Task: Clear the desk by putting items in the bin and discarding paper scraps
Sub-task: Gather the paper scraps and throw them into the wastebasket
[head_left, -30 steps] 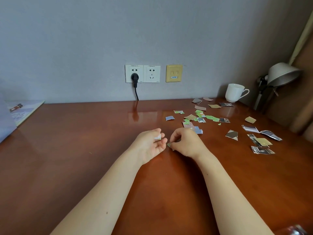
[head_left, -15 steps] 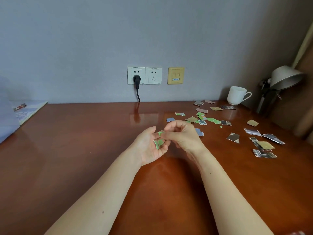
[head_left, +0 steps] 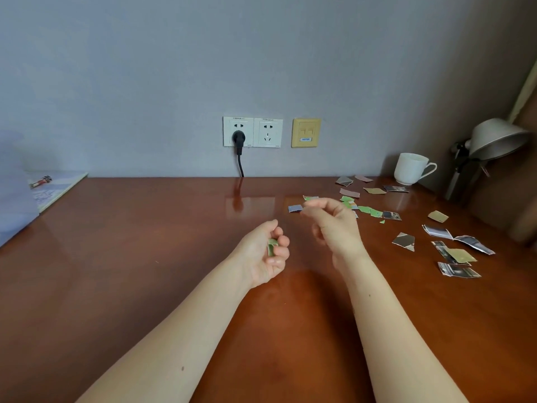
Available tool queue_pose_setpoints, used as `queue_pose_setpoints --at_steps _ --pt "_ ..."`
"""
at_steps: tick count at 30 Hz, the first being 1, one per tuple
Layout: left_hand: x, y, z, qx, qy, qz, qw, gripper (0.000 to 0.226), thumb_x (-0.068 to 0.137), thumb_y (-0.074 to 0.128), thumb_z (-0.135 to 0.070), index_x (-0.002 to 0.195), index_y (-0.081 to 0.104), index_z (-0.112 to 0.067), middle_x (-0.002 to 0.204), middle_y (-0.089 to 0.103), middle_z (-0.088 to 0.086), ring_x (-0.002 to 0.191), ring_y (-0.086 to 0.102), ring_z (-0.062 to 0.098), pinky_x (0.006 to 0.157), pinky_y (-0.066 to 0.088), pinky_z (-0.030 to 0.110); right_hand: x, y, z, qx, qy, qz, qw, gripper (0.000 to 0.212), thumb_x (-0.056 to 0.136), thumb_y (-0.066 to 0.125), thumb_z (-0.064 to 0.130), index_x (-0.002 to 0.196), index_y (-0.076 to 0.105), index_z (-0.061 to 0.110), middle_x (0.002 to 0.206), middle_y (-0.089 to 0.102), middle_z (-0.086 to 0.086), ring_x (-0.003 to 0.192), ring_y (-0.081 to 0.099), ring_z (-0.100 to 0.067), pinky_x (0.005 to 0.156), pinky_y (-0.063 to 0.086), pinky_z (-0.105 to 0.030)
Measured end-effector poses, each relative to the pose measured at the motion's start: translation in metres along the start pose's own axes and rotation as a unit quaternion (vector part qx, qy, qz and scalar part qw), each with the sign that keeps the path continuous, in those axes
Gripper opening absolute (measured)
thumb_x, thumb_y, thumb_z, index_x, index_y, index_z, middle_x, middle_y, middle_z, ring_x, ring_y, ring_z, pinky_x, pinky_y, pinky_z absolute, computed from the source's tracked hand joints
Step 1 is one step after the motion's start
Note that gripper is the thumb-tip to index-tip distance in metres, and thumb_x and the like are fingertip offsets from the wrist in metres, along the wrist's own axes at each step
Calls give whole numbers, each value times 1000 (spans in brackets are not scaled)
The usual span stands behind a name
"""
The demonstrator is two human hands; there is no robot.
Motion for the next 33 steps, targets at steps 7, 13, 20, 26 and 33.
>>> queue_pose_setpoints --at_steps 7,13,20,26,33 --pt "14 20 -15 88 47 -30 995 28 100 49 -32 77 49 -16 46 30 -7 36 27 6 30 18 15 17 -52 -14 -209 -29 -120 970 17 89 60 15 104 63 21 90 63 6 78 59 -12 65 47 -24" --pt "56 51 -32 270 113 -42 955 24 103 38 -24 97 60 -15 55 31 -5 46 24 8 36 16 17 54 -77 -45 -397 78 -66 912 48 86 68 24 132 53 25 131 52 -4 119 51 -25 90 53 -38" --pt "107 81 -61 572 246 -85 778 24 100 41 -28 109 61 -19 89 63 -3 80 60 16 77 52 33 88 -71 -58 -518 127 30 846 51 77 70 51 118 61 20 122 46 -5 98 58 -20 70 48 -31" --pt "135 89 -61 696 190 -111 684 29 90 54 -44 112 50 -27 94 63 -10 87 63 16 72 44 28 100 -70 -62 -526 165 49 833 35 81 67 55 85 61 21 111 41 -1 79 59 -15 63 49 -28" --pt "145 93 -50 731 94 -68 672 14 83 58 -29 73 54 -20 68 59 -1 67 60 21 54 38 26 103 -68 -66 -511 203 97 830 36 72 78 52 84 68 19 109 47 -1 82 57 -16 58 43 -28"
Point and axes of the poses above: each hand's wrist, its own x-axis towards the middle knuckle, its own y-axis out of the palm, z = x × y, the point moved 10 cm from there along x, towards the middle knuckle
